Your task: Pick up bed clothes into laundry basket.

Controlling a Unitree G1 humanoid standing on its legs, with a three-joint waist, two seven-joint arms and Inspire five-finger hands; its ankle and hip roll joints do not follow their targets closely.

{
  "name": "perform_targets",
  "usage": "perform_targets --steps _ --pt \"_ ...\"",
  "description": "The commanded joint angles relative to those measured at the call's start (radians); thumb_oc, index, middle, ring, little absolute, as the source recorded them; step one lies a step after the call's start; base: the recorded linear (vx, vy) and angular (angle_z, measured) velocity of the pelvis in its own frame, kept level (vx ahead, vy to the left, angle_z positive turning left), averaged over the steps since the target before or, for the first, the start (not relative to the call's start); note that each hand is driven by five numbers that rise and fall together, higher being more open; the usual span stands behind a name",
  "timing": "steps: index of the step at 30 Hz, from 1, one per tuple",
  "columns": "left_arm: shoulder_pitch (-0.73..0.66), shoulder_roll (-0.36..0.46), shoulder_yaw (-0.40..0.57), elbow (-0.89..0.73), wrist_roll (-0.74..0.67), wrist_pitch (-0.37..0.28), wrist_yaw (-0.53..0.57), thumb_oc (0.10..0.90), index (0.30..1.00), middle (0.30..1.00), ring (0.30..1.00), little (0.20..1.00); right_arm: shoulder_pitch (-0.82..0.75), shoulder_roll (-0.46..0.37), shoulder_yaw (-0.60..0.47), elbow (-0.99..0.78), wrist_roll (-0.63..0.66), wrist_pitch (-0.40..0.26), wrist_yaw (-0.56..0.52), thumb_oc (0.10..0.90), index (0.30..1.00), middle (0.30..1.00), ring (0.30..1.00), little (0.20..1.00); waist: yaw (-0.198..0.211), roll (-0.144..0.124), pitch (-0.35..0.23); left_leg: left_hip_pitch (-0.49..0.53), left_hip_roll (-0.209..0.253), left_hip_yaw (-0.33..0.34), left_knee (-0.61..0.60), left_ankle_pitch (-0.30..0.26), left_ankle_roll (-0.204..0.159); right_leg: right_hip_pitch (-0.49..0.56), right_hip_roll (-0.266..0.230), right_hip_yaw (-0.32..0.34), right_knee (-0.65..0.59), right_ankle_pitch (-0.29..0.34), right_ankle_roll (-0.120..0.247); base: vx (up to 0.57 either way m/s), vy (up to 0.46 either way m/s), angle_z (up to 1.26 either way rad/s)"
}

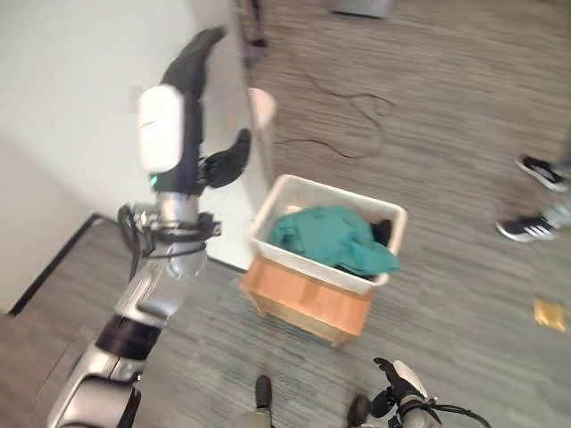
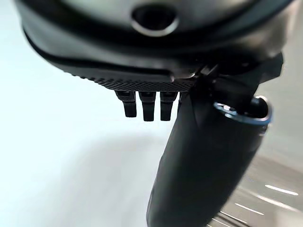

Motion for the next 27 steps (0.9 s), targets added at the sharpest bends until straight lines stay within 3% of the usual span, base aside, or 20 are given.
perform_targets --steps 1,3,5,6,8,10,11,12,13,14,18,20,21,22,24,26,27 --pt "0.083 0.024 0.064 0.041 -0.07 -0.07 0.063 0.8 0.9 0.9 0.9 0.9 -0.051 0.054 0.011 -0.005 0.06 -0.039 -0.003 0.8 0.9 0.9 0.9 0.9 0.094 -0.075 -0.047 -0.041 -0.051 -0.069 0.001 -0.017 -0.002 0.066 0.091 0.217 0.13 -0.223 -0.029 -0.13 -0.209 1.15" --pt "0.13 0.012 0.089 0.045 -0.081 -0.07 0.06 0.8 0.9 0.9 0.9 0.9 -0.055 0.061 0.021 -0.008 0.05 -0.036 0.003 0.8 0.9 0.9 0.9 0.9 0.105 -0.078 -0.047 -0.048 -0.046 -0.086 0.001 -0.008 -0.015 0.085 0.089 0.174 0.106 -0.217 -0.037 -0.16 -0.206 1.0" --pt "0.247 -0.05 0.119 0.063 -0.091 -0.064 0.052 0.8 0.9 0.9 0.9 0.9 -0.04 0.078 0.045 -0.024 0.028 -0.043 0.013 0.8 0.9 0.9 0.9 0.9 0.153 -0.074 -0.036 -0.103 -0.022 -0.142 0.016 0.045 -0.065 0.137 0.127 0.108 0.01 -0.203 -0.052 -0.25 -0.259 0.91" --pt "0.286 -0.079 0.131 0.077 -0.106 -0.065 0.048 0.8 0.9 0.9 0.9 0.9 -0.034 0.076 0.054 -0.031 0.021 -0.048 0.017 0.8 0.9 0.9 0.9 0.9 0.161 -0.069 -0.031 -0.113 -0.019 -0.153 0.014 0.055 -0.073 0.149 0.137 0.095 -0.017 -0.195 -0.056 -0.19 -0.167 0.92" --pt "0.324 -0.101 0.147 0.099 -0.114 -0.063 0.048 0.8 0.9 0.9 0.9 0.9 -0.023 0.063 0.064 -0.063 0.013 -0.057 0.027 0.8 0.9 0.9 0.9 0.9 0.164 -0.061 -0.024 -0.129 -0.011 -0.152 0.014 0.07 -0.085 0.155 0.141 0.077 -0.023 -0.195 -0.06 -0.17 -0.045 0.66" --pt "0.376 -0.149 0.152 0.135 -0.13 -0.066 0.042 0.8 0.9 0.9 0.9 0.9 -0.034 0.058 0.045 -0.047 0.03 -0.058 0.026 0.8 0.9 0.9 0.9 0.9 0.172 -0.049 -0.007 -0.164 0.011 -0.101 0.021 0.086 -0.094 0.152 0.137 0.04 -0.023 -0.21 -0.061 -0.25 0.019 0.44" --pt "0.39 -0.176 0.144 0.171 -0.148 -0.065 0.035 0.8 0.9 0.9 0.9 0.9 -0.053 0.059 0.04 -0.037 0.039 -0.056 0.026 0.8 0.9 0.9 0.9 0.9 0.16 -0.046 0.004 -0.174 0.033 -0.016 0.031 0.083 -0.093 0.15 0.124 0.015 -0.023 -0.206 -0.059 -0.19 0.069 0.5" --pt "0.388 -0.177 0.144 0.172 -0.148 -0.065 0.036 0.8 0.9 0.9 0.9 0.9 -0.055 0.058 0.04 -0.036 0.039 -0.056 0.026 0.8 0.9 0.9 0.9 0.9 0.162 -0.043 0.004 -0.176 0.035 -0.015 0.03 0.087 -0.092 0.147 0.126 0.017 -0.023 -0.202 -0.058 -0.37 0.119 0.6" --pt "0.406 -0.218 0.135 0.24 -0.205 -0.068 0.003 0.8 0.9 0.9 0.9 0.9 -0.081 0.058 0.046 -0.035 0.028 -0.05 0.027 0.8 0.9 0.9 0.9 0.9 0.127 -0.05 0.005 -0.154 0.123 0.213 0.078 0.054 -0.056 0.113 0.099 -0.052 -0.023 -0.172 -0.051 -0.41 0.095 0.74" --pt "0.431 -0.238 0.123 0.28 -0.247 -0.074 -0.02 0.8 0.9 0.9 0.9 0.9 -0.096 0.061 0.062 -0.041 0.012 -0.043 0.03 0.8 0.9 0.9 0.9 0.9 0.113 -0.051 0.004 -0.144 0.155 0.26 0.137 0.034 -0.055 0.094 0.085 -0.087 -0.023 -0.154 -0.05 -0.49 0.104 1.12" --pt "0.49 -0.31 0.1 0.418 -0.42 -0.097 -0.105 0.8 0.9 0.9 0.9 0.9 -0.104 0.05 0.104 -0.092 -0.03 -0.041 0.051 0.8 0.9 0.9 0.9 0.9 0.065 -0.076 -0.001 -0.036 0.163 0.252 0.278 -0.095 -0.055 0.062 0.027 -0.177 -0.022 -0.105 -0.052 -0.32 0.025 0.83" --pt "0.508 -0.33 0.098 0.464 -0.495 -0.097 -0.13 0.8 0.9 0.9 0.9 0.9 -0.095 0.038 0.107 -0.123 -0.04 -0.048 0.06 0.8 0.9 0.9 0.9 0.9 0.03 -0.094 -0.015 0.079 0.202 0.336 0.318 -0.136 -0.056 0.036 0.004 -0.266 -0.005 -0.084 -0.066 -0.32 -0.011 0.98" --pt "0.509 -0.33 0.098 0.465 -0.496 -0.098 -0.131 0.8 0.9 0.9 0.9 0.9 -0.094 0.037 0.109 -0.125 -0.04 -0.047 0.06 0.8 0.9 0.9 0.9 0.9 0.027 -0.092 -0.011 0.084 0.204 0.334 0.32 -0.139 -0.057 0.043 0.006 -0.268 -0.005 -0.085 -0.066 -0.31 -0.037 1.39" --pt "0.512 -0.322 0.082 0.478 -0.503 -0.085 -0.162 0.8 0.9 0.9 0.9 0.9 -0.078 0.031 0.087 -0.149 -0.031 -0.056 0.06 0.8 0.9 0.9 0.9 0.9 -0.026 -0.11 -0.038 0.196 0.247 0.481 0.356 -0.18 -0.07 0.028 -0.005 -0.355 0.003 -0.086 -0.083 -0.27 -0.019 1.68" --pt "0.496 -0.302 0.056 0.484 -0.486 -0.073 -0.188 0.8 0.9 0.9 0.9 0.9 -0.058 0.022 0.057 -0.164 -0.021 -0.064 0.056 0.8 0.9 0.9 0.9 0.9 -0.083 -0.122 -0.064 0.284 0.277 0.656 0.37 -0.183 -0.08 0.017 -0.03 -0.488 0.008 -0.08 -0.104 -0.35 0.034 2.39" --pt "0.479 -0.285 0.031 0.479 -0.479 -0.071 -0.216 0.8 0.9 0.9 0.9 0.9 -0.03 0.008 0.019 -0.178 -0.012 -0.064 0.052 0.8 0.9 0.9 0.9 0.9 -0.124 -0.132 -0.081 0.322 0.307 0.772 0.38 -0.161 -0.085 0.009 -0.068 -0.594 0.017 -0.072 -0.122 -0.21 0.096 2.93" --pt "0.479 -0.284 0.027 0.48 -0.48 -0.07 -0.217 0.8 0.9 0.9 0.9 0.9 -0.025 0.007 0.015 -0.181 -0.013 -0.064 0.052 0.8 0.9 0.9 0.9 0.9 -0.131 -0.132 -0.084 0.315 0.31 0.761 0.38 -0.158 -0.087 0.011 -0.068 -0.605 0.02 -0.076 -0.122 -0.1 0.134 1.77"
